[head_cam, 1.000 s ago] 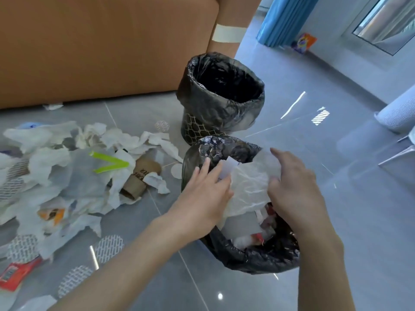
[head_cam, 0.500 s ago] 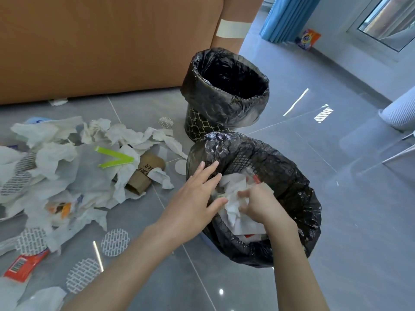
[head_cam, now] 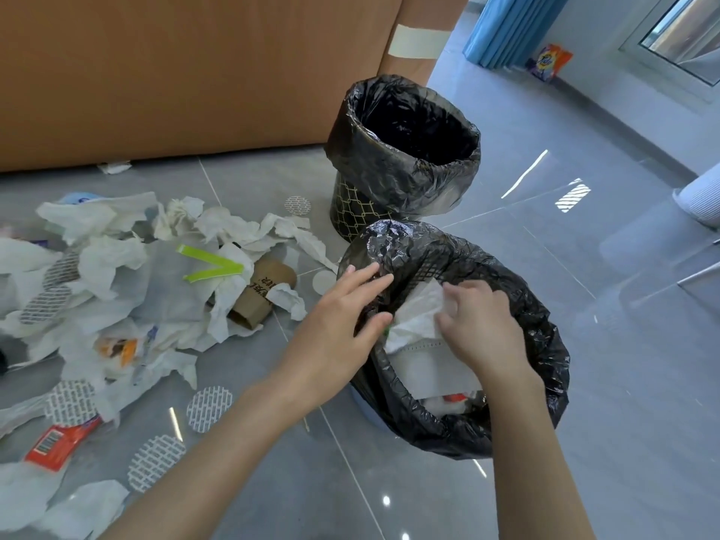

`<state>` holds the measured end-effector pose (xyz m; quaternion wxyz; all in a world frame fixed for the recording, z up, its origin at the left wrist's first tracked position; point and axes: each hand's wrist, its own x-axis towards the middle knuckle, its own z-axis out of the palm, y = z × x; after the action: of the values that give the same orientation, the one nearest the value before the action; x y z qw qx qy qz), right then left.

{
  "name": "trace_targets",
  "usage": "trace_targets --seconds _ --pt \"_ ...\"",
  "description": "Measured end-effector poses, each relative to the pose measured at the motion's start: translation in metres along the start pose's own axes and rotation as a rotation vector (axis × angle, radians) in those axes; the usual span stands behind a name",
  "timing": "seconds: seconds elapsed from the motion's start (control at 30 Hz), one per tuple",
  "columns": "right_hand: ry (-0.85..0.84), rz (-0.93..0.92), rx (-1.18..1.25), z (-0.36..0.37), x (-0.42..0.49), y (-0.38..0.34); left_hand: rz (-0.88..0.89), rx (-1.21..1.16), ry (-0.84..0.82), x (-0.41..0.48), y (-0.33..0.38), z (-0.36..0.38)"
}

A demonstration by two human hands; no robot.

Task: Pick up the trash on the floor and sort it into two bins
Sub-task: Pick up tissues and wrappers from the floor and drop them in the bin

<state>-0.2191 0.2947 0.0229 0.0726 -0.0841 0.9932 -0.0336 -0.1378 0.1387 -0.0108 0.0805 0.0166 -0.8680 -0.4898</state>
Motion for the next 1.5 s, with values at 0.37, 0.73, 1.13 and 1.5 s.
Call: trace_targets --seconds 0.37,0.73,1.13,1.5 --pt "0.280 -0.426 0.335 -0.031 -0.019 -0.080 -0.133 -0.173 0.292 0.004 -0.019 -0.064" --pt "-0.167 -0.478 0.225 0.068 -0.034 -0.150 -0.546 -0.137 0.450 -0.081 -0.128 -0.093" --pt "-0.495 -0.479 0.248 0.211 -0.061 -0.178 -0.688 0.169 0.394 -0.200 -0.181 -0.056" --pt "-0.670 -0.648 0.296 0.185 -0.086 -0.184 -0.907 0.300 0.478 -0.251 -0.191 -0.068"
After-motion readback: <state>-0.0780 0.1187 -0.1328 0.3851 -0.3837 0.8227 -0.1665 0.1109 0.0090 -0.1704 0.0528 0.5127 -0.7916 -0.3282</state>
